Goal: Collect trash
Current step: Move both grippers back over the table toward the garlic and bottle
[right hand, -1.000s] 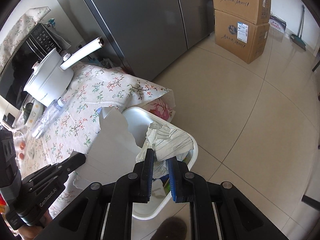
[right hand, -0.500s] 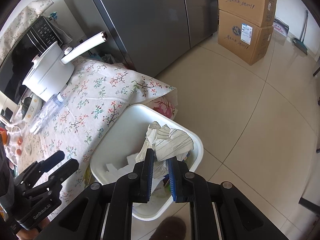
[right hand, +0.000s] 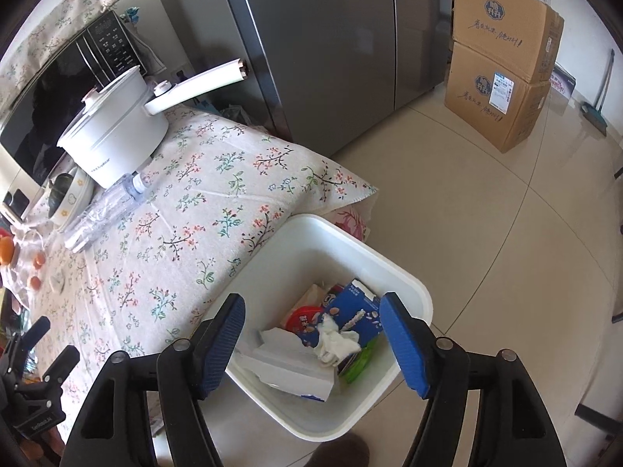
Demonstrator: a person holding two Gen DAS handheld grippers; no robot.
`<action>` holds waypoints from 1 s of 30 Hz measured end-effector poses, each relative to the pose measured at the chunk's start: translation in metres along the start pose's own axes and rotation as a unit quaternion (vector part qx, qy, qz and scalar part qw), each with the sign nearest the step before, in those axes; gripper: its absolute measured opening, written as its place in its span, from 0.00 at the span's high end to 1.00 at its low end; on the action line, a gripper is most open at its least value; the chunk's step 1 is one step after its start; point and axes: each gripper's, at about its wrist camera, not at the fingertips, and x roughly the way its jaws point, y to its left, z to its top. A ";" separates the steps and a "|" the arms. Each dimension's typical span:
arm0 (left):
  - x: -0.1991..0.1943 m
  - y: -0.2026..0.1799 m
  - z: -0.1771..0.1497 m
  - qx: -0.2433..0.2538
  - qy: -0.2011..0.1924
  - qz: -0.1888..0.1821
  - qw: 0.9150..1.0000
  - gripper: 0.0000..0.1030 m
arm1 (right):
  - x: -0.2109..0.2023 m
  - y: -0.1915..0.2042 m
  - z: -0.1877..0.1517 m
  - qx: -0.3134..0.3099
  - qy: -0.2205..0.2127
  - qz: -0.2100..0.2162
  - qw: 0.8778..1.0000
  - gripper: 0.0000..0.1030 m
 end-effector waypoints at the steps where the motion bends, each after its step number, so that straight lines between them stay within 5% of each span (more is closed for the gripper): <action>1: -0.001 0.012 -0.001 -0.008 -0.001 0.008 1.000 0.04 | 0.001 0.006 0.001 -0.003 0.000 0.001 1.000 0.29; 11: 0.012 0.131 -0.017 -0.101 0.008 0.076 0.992 0.04 | 0.017 0.067 0.008 -0.019 -0.002 0.013 1.000 0.28; 17: 0.031 0.205 -0.035 -0.189 -0.002 0.094 0.977 0.05 | 0.033 0.099 0.011 -0.002 0.003 0.030 1.000 0.27; 24: 0.061 0.257 -0.039 -0.268 -0.006 0.089 0.959 0.24 | 0.050 0.150 0.016 -0.004 0.009 0.047 0.999 0.27; 30: 0.084 0.268 -0.031 -0.279 -0.010 0.087 0.956 0.33 | 0.063 0.186 0.016 -0.027 0.017 0.045 0.998 0.27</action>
